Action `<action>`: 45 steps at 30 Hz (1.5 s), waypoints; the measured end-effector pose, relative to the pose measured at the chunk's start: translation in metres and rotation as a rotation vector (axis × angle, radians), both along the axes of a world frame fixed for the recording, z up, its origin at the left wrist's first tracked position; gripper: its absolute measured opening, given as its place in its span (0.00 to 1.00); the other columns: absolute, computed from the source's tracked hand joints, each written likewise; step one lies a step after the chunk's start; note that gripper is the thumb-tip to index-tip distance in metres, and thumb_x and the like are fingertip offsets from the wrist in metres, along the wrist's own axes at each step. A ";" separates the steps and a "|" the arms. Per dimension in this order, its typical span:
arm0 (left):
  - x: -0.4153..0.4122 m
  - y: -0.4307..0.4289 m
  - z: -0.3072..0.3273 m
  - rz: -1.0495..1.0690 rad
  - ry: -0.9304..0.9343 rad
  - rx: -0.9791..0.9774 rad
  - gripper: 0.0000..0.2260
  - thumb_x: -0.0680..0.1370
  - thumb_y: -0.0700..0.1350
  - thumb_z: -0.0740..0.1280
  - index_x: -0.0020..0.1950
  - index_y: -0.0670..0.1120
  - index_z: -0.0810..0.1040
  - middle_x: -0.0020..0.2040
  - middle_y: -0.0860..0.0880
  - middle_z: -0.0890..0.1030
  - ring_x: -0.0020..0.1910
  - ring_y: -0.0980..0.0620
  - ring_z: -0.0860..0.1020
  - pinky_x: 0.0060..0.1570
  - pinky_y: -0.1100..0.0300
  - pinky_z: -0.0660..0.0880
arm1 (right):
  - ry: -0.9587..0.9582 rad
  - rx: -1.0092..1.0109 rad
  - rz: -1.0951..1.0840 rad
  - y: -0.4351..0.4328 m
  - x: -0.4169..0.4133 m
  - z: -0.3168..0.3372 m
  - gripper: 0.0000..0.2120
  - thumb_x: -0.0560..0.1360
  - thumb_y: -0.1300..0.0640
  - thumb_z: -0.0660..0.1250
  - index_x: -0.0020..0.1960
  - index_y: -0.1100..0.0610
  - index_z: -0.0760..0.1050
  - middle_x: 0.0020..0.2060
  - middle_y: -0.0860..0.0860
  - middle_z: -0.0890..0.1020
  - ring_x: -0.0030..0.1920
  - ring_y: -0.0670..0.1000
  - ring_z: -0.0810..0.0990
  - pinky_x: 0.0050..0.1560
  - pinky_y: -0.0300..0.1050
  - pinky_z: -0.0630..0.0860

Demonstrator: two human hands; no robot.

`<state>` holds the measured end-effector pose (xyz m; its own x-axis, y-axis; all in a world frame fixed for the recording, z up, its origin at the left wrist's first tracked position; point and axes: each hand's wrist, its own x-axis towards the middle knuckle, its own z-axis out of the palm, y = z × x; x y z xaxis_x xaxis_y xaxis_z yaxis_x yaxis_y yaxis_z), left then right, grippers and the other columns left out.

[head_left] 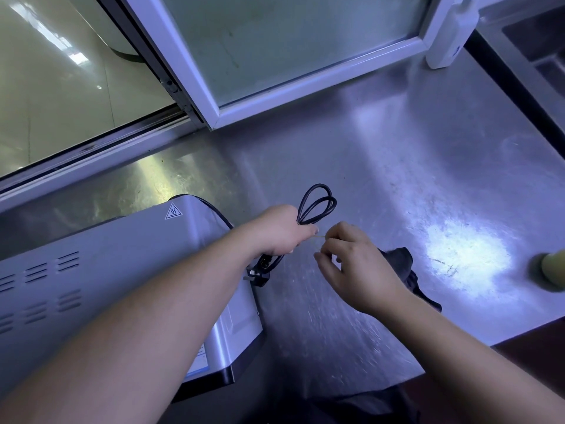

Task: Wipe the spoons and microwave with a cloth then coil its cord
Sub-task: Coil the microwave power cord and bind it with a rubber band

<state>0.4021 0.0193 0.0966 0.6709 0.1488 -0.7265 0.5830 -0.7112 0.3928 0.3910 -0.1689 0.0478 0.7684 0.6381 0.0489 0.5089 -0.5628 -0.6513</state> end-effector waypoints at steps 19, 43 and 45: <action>-0.010 0.009 -0.002 -0.036 0.058 -0.182 0.23 0.79 0.64 0.63 0.49 0.44 0.77 0.35 0.51 0.75 0.32 0.48 0.71 0.37 0.57 0.67 | 1.041 0.798 -0.418 0.001 0.011 0.036 0.09 0.73 0.61 0.61 0.39 0.62 0.79 0.24 0.50 0.63 0.28 0.51 0.63 0.45 0.49 0.75; -0.013 -0.012 0.012 -0.294 0.032 -0.042 0.20 0.80 0.64 0.59 0.49 0.47 0.75 0.39 0.50 0.75 0.38 0.48 0.74 0.40 0.53 0.69 | 0.868 0.344 -0.240 -0.003 0.035 0.050 0.12 0.83 0.64 0.61 0.43 0.64 0.79 0.21 0.46 0.71 0.24 0.49 0.64 0.26 0.41 0.63; -0.015 -0.013 0.013 -0.319 0.005 -0.026 0.16 0.80 0.58 0.60 0.47 0.45 0.73 0.38 0.49 0.74 0.36 0.48 0.72 0.39 0.53 0.68 | 0.922 0.352 -0.274 -0.006 0.039 0.049 0.11 0.82 0.66 0.61 0.44 0.68 0.77 0.21 0.48 0.66 0.23 0.49 0.61 0.24 0.38 0.59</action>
